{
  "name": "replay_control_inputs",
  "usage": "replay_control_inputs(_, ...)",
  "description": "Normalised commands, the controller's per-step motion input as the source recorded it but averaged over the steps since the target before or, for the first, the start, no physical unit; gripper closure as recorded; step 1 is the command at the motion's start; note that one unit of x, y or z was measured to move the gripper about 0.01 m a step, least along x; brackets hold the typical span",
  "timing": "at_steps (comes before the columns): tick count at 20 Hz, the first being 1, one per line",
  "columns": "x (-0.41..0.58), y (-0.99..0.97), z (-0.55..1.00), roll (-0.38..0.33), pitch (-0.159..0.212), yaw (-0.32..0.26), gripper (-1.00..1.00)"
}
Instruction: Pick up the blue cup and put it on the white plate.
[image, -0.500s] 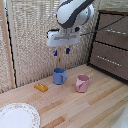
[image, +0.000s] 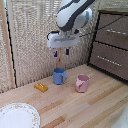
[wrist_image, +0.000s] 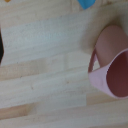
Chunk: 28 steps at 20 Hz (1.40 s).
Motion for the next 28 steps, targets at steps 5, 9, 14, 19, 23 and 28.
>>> replay_control_inputs(5, 0.426, -0.34, -0.09, 0.009, 0.130, 0.087, -1.00)
replay_control_inputs(9, 0.261, -0.19, -0.26, -0.012, 0.171, 0.115, -1.00)
replay_control_inputs(14, 0.374, -0.19, -0.27, -0.021, 0.095, 0.100, -1.00)
replay_control_inputs(19, 0.486, -0.33, -0.15, 0.000, 0.011, 0.066, -1.00)
replay_control_inputs(23, 0.457, -0.40, -0.11, 0.000, 0.000, 0.076, -1.00)
replay_control_inputs(28, 0.097, -0.33, -0.14, 0.000, 0.011, 0.035, -1.00)
